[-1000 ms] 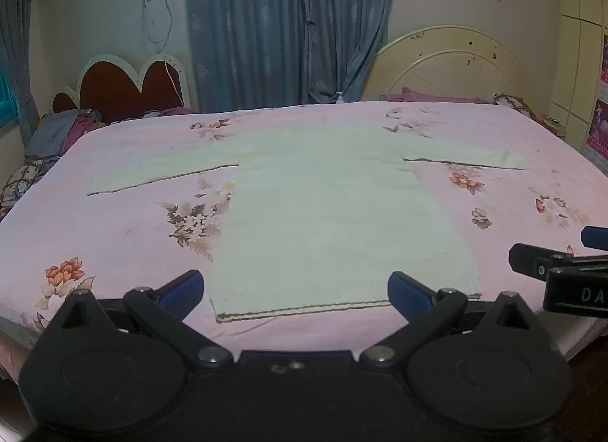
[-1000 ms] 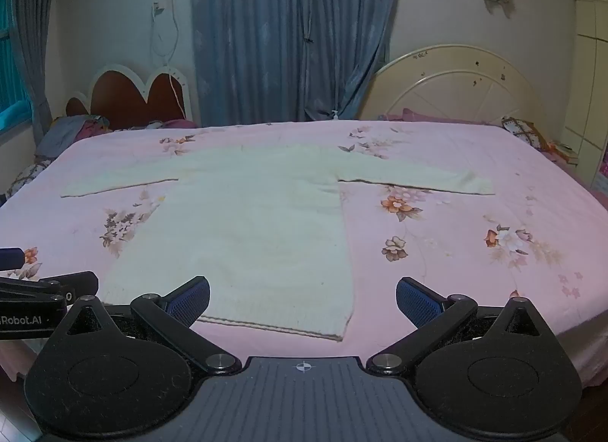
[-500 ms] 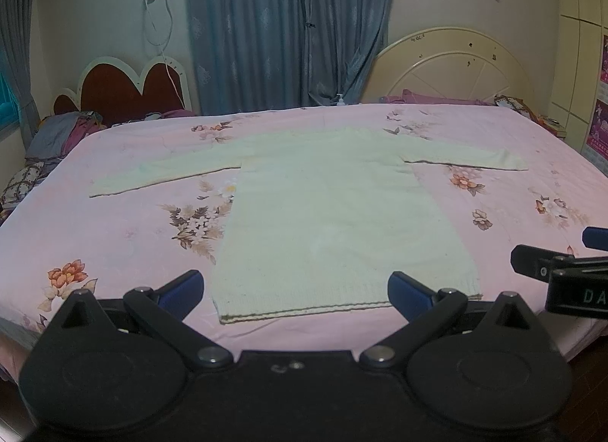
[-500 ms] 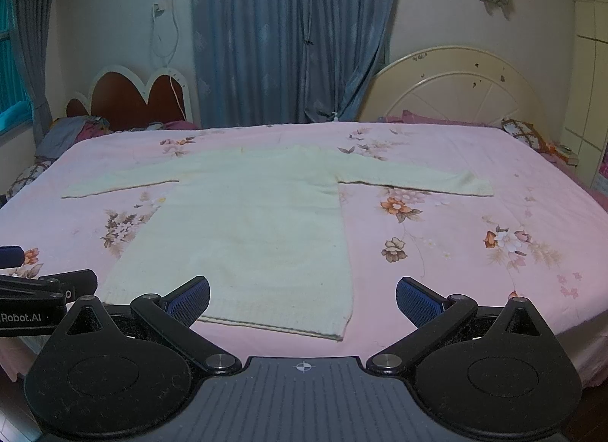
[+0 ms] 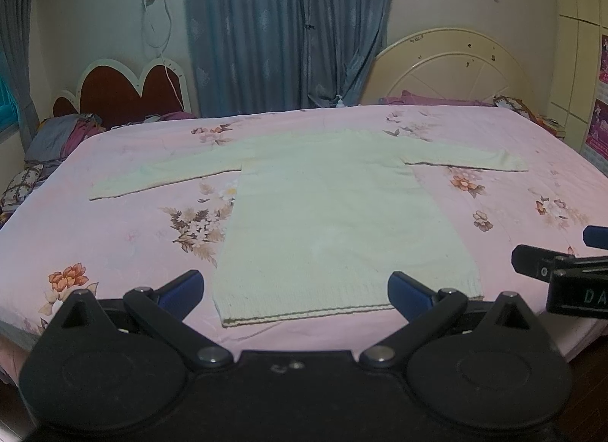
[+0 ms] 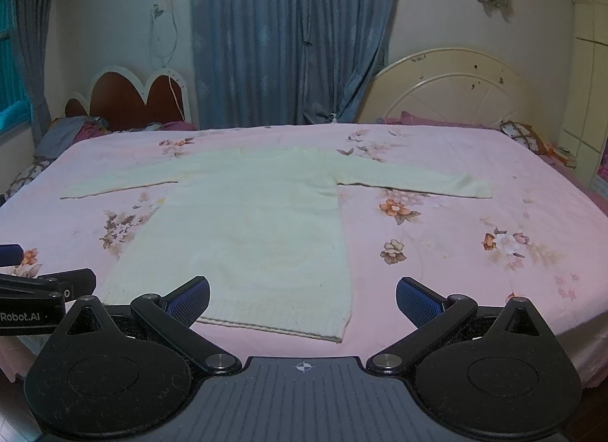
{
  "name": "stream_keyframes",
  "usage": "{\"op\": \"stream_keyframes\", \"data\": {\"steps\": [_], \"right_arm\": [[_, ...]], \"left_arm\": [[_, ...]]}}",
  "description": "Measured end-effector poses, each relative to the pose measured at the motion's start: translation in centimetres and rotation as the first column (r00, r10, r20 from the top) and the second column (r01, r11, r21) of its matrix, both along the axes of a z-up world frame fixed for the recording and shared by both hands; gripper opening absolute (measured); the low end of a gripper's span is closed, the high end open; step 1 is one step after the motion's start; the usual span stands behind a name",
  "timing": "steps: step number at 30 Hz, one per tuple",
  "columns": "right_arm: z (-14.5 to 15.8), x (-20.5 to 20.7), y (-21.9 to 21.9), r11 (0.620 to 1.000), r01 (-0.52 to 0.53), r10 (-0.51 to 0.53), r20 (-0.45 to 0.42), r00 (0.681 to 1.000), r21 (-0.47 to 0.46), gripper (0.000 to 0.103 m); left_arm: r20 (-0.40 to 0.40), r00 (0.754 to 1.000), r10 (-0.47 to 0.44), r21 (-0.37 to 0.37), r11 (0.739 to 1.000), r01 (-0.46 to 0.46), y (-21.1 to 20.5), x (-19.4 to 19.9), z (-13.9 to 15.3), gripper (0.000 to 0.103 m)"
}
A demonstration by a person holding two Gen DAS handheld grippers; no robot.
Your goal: Fold small clothes
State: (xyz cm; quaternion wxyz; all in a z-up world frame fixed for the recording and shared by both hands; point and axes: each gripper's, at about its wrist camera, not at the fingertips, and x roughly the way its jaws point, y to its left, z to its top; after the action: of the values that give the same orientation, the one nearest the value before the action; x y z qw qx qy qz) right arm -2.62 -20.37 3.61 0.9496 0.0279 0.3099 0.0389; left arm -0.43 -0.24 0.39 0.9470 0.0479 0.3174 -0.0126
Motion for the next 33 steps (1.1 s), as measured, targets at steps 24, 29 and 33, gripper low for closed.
{"op": "stream_keyframes", "data": {"steps": [24, 29, 33], "right_arm": [[0.19, 0.16, -0.16, 1.0, -0.002, 0.002, 0.003, 1.0, -0.002, 0.103], [0.14, 0.12, -0.11, 1.0, -0.001, 0.001, 0.002, 1.0, -0.002, 0.103], [0.15, 0.09, -0.21, 1.0, -0.004, 0.004, 0.002, 1.0, -0.002, 0.103]], "left_arm": [[0.001, 1.0, 0.004, 0.004, 1.0, -0.004, 0.15, 0.02, 0.16, 0.103], [0.001, 1.0, 0.005, 0.005, 1.0, -0.005, 0.16, 0.02, 0.22, 0.103], [0.002, 1.0, 0.008, 0.005, 1.0, -0.008, 0.18, -0.01, 0.24, 0.103]]}}
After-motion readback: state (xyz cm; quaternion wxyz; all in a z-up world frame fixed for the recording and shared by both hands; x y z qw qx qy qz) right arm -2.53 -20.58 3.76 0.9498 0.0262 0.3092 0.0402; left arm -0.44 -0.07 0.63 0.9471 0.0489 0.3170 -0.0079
